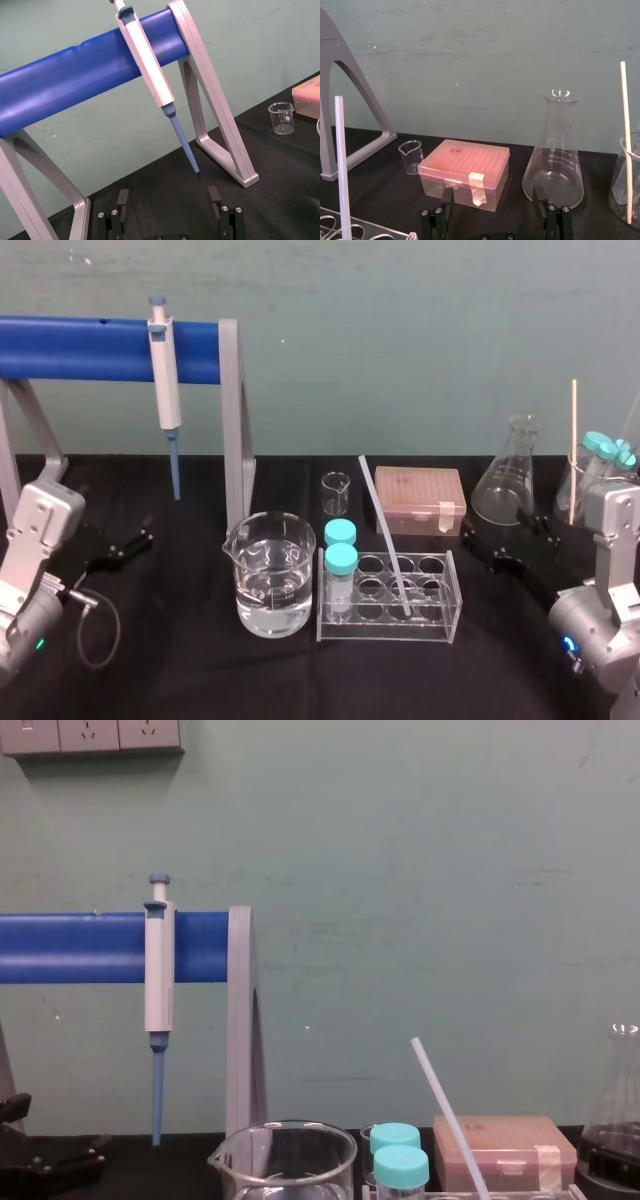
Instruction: Pick up the stirring rod with one hand, then place it down.
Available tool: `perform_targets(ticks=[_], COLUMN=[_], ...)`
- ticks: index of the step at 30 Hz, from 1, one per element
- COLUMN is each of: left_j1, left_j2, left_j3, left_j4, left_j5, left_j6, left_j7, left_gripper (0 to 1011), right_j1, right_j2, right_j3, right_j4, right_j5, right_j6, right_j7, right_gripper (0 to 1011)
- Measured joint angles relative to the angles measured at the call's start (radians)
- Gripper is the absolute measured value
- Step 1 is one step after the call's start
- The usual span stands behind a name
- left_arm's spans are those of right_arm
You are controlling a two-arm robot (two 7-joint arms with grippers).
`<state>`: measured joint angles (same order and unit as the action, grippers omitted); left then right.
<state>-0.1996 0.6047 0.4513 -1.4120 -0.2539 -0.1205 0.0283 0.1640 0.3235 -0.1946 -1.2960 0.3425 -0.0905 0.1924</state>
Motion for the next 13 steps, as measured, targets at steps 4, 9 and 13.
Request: perform_targets(ticks=[4,9,13], left_j1=[0.0,0.0,0.0], left_j2=[0.0,0.0,0.0], left_j3=[0.0,0.0,0.0], left_j4=[0.0,0.0,0.0], left_j5=[0.0,0.0,0.0], left_j6=[0.0,0.0,0.0], left_j7=[0.0,0.0,0.0], left_gripper=[1000,1000,1000], right_j1=[0.0,0.0,0.0], right_j2=[0.001,0.002,0.002], right_j3=[0.0,0.0,-0.001], right_j4=[-0.002,-0.005,-0.007], right_j5=[0.001,0.002,0.003], right_j6=[-0.001,-0.005,-0.007], right_j7=[0.0,0.0,0.0], right_gripper=[1003,1003,1003])
